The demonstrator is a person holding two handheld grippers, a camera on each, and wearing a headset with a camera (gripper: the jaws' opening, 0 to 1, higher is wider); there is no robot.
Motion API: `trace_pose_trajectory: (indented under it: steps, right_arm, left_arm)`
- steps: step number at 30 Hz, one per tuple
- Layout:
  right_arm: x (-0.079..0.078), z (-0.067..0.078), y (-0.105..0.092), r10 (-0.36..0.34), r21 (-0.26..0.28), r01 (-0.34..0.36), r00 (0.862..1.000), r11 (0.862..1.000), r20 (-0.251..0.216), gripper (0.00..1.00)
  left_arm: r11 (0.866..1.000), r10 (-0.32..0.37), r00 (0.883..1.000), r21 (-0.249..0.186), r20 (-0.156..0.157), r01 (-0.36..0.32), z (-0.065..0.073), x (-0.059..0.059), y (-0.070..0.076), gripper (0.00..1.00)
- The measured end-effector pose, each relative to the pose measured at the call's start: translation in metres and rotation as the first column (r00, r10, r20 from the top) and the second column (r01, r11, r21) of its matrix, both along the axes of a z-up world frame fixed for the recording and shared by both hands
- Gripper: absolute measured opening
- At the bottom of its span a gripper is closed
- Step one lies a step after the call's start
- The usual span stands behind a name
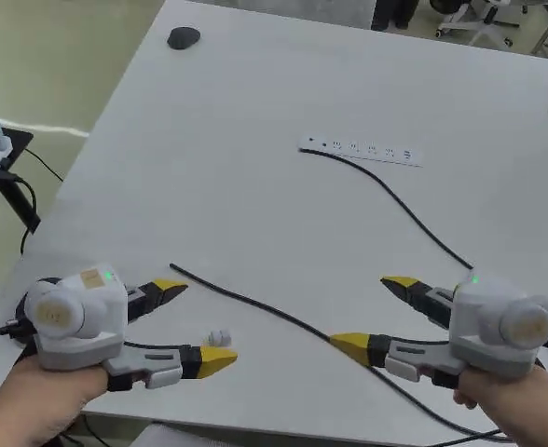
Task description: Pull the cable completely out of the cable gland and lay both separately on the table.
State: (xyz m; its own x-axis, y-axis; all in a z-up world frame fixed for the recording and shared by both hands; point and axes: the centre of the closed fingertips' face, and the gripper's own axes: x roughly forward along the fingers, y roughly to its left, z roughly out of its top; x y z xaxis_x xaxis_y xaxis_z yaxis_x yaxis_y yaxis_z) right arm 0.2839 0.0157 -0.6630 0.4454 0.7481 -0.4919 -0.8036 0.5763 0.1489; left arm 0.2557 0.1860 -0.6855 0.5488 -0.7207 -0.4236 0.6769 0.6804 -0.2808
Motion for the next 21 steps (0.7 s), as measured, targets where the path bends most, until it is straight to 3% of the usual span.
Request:
trace_pose_trajectory:
  steps: [13,17,21]
  right_arm:
    - [-0.029,-0.024,-0.031,-0.058,0.005,0.058,0.997,0.998,-0.056,0.91]
    - [-0.036,-0.029,-0.034,-0.062,0.010,0.063,0.995,0.998,-0.084,0.99]
    - [-0.037,-0.033,-0.040,-0.075,0.016,0.077,0.992,0.997,-0.102,0.99]
  left_arm:
    - [0.998,0.057,0.997,0.032,-0.052,-0.056,-0.010,-0.009,0.013,0.90]
    - [0.997,0.073,0.996,0.033,-0.042,-0.072,-0.010,-0.008,0.017,0.94]
    - [0.996,0.084,0.995,0.032,-0.050,-0.082,-0.011,-0.009,0.018,0.99]
